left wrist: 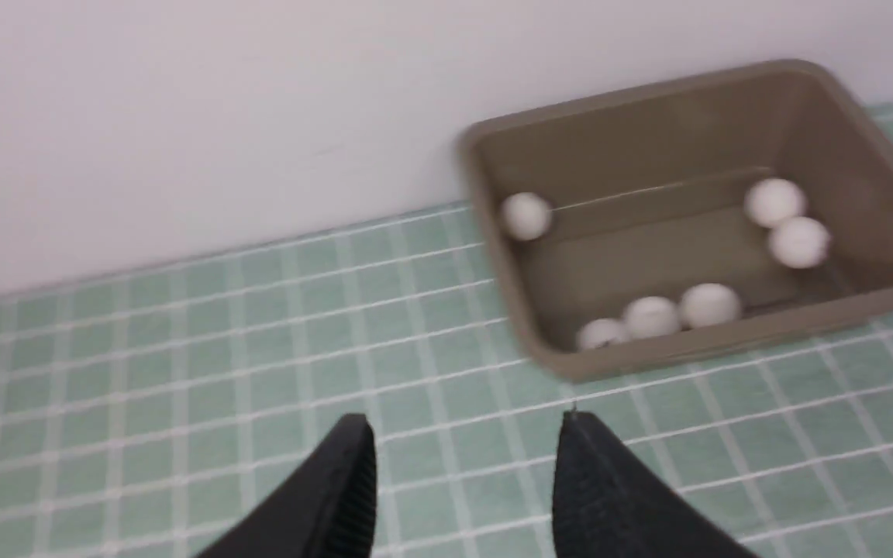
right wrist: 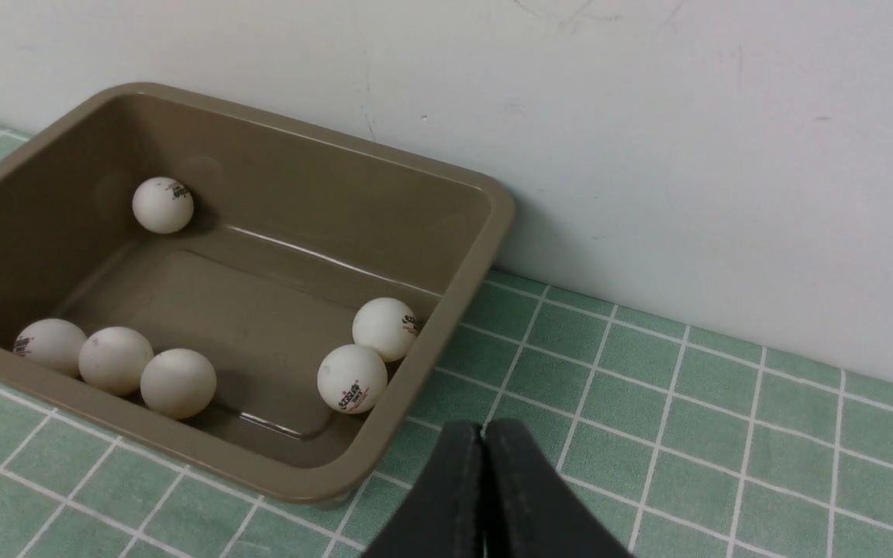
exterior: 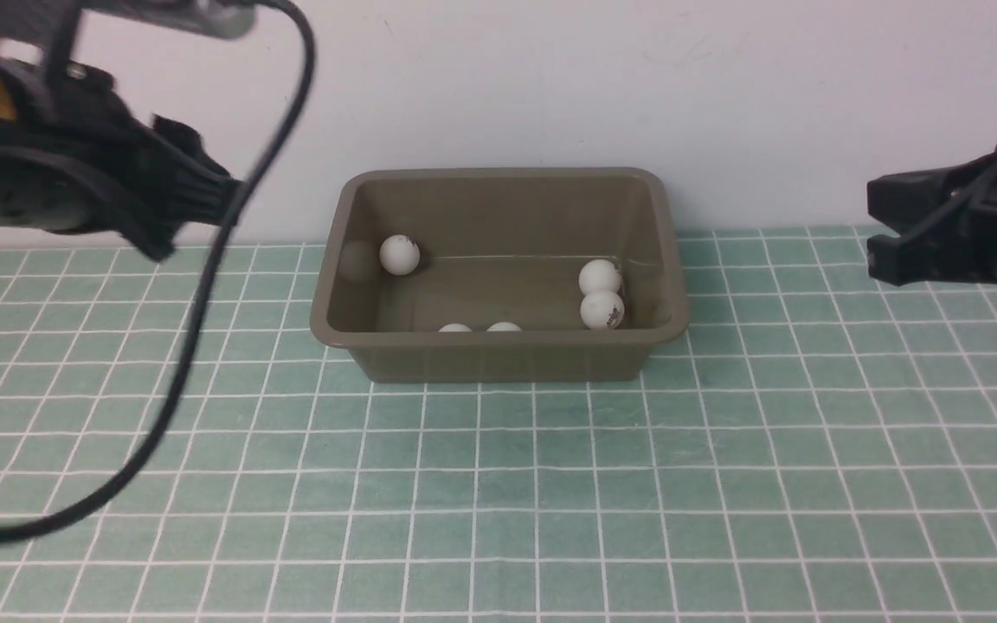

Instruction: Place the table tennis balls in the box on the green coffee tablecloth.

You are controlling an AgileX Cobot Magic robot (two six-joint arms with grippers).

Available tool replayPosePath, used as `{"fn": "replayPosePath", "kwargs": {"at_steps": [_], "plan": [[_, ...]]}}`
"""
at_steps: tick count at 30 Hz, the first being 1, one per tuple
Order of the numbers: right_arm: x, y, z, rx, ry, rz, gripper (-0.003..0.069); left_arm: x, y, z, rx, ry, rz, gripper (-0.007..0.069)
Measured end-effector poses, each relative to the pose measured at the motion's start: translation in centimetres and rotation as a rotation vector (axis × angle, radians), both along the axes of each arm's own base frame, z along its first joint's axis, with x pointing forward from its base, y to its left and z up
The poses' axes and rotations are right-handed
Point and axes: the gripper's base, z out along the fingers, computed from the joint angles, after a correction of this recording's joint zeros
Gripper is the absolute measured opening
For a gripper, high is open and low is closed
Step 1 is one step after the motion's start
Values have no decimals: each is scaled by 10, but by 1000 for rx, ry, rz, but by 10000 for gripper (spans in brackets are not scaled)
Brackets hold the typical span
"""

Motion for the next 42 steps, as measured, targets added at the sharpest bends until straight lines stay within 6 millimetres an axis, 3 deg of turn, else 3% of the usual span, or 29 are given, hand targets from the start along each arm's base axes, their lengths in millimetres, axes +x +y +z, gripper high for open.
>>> {"fn": "replayPosePath", "kwargs": {"at_steps": [3,9,18,23,31,42], "plan": [[0,0,0,0,2,2,-15,-33,22,-6,-22,-12,111,288],[0,0,0,0,3,3,-16,-64,40,-59,-88,-57,275,288],[0,0,0,1,5,5,-16,-91,42,-185,-108,-211,336,288],[0,0,0,1,5,6,-16,-104,41,-231,-55,-188,330,288],[-1,1,-1,3,16,18,-16,-116,38,-256,-25,-187,313,288],[-3,3,-3,6,36,41,-16,-119,37,-254,-21,-230,308,288]]}}
